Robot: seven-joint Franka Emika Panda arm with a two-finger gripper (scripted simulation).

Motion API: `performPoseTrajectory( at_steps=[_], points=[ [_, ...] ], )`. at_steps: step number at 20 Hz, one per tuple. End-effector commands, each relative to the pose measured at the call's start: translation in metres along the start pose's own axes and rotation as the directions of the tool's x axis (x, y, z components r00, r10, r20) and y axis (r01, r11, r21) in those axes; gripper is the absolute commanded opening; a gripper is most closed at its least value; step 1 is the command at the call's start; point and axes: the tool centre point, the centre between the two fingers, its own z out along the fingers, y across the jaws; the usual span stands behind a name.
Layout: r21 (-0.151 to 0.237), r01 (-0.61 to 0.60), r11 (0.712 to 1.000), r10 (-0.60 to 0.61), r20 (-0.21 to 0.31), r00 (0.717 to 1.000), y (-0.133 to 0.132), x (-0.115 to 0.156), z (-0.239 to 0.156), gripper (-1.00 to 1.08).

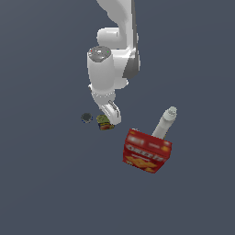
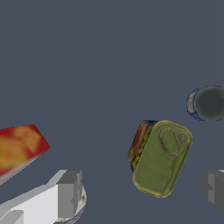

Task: Pick up a designated object from a clutter of objects.

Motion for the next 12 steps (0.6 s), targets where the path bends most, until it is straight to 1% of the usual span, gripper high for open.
performPoseTrajectory(
  at_steps=[1,7,12],
  points=[
    [-0.001,-0.074,0.997,0.074,0.001,0.997,0.008,-0.002,0.011,1.0],
    [-0.005,-0.23,0.973,0.23,0.003,0.973,0.027,-0.008,0.034,1.0],
    [-0.008,-0.318,0.948,0.318,0.003,0.948,0.038,-0.013,0.047,1.0]
  ],
)
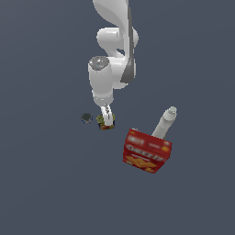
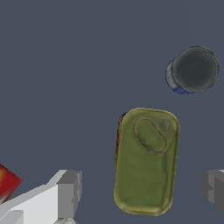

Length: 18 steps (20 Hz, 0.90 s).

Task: Pick up a designated object from a clutter of objects.

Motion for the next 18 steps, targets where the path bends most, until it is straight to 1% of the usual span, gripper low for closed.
performPoseTrajectory(
  at_steps=[1,8,13,18],
  points=[
    [-0.001,-0.042,0.999,0.042,0.0,0.999,0.005,0.0,0.005,1.0],
    [-0.002,-0.098,0.995,0.098,0.0,0.995,0.013,-0.001,0.013,1.0],
    [-0.003,-0.097,0.995,0.097,0.0,0.995,0.013,-0.001,0.014,1.0],
    [-0.003,-0.098,0.995,0.098,0.0,0.995,0.014,-0.001,0.025,1.0]
  ],
)
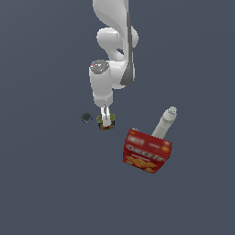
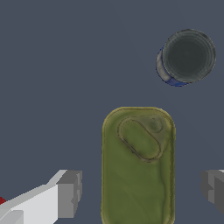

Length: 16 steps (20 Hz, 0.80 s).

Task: Pick up a designated object from a clutter of objects.

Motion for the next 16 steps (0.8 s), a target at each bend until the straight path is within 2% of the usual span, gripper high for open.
performPoseTrajectory(
  at_steps=[1,13,14,16],
  points=[
    [-0.001,-0.001,1.0,0.001,0.0,1.0,0.001,0.0,0.008,1.0],
    [0.0,-0.004,1.0,0.004,0.0,1.0,0.001,0.0,0.04,1.0],
    [0.0,-0.004,1.0,0.004,0.0,1.0,0.001,0.0,0.04,-1.0],
    [0.0,-0.004,1.0,0.004,0.0,1.0,0.001,0.0,0.04,-1.0]
  ],
)
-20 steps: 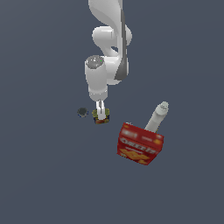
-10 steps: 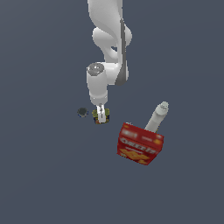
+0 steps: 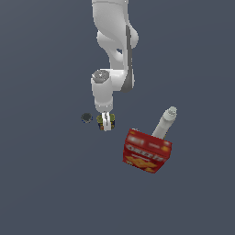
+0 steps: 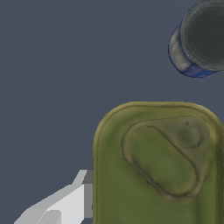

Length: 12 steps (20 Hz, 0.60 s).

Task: Pick up a designated object from a clutter of objects.

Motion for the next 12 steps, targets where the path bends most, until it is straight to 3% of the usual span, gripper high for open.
performPoseTrajectory(
  at_steps=[1,12],
  points=[
    [-0.001,-0.001,1.0,0.001,0.0,1.0,0.0006,0.0001,0.0009,-1.0],
    [0.001,0.0,1.0,0.0,0.0,1.0,-0.0008,-0.0001,-0.0035,-1.0]
  ],
)
